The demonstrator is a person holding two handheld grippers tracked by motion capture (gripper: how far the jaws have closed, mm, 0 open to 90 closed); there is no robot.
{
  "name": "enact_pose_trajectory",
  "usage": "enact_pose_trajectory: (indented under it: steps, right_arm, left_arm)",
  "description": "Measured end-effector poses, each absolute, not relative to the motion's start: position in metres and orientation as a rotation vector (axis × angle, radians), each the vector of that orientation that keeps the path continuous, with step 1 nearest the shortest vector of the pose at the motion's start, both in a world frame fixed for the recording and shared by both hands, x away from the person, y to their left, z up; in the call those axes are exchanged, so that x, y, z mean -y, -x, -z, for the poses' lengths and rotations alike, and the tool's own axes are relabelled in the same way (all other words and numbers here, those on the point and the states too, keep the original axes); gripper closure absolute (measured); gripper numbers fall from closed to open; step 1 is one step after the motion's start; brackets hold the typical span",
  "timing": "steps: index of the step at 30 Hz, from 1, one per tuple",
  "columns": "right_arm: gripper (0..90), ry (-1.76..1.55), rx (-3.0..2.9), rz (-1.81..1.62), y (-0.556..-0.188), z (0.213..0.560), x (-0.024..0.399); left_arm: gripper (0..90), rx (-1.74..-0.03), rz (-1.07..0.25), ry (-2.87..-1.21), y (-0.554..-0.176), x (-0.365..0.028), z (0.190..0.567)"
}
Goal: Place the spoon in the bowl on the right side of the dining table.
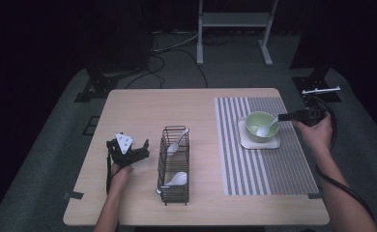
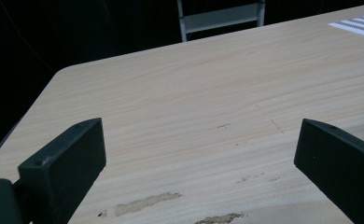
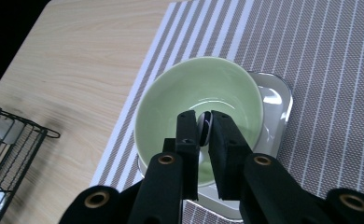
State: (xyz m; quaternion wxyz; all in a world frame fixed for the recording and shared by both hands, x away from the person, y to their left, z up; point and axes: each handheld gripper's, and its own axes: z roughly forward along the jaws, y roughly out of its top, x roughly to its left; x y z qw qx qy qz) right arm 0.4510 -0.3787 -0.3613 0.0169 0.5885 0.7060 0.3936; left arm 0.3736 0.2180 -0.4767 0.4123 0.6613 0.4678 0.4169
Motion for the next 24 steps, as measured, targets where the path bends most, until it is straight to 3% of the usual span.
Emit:
enact_pose_trajectory:
  steps: [24]
  right_arm:
    - [73.8,-1.923,-2.138,-1.151,-0.448,0.383,0.4]
  left_arm:
    - [1.1,-1.177,-1.052,-1.663,-0.373,-0.218,0.477]
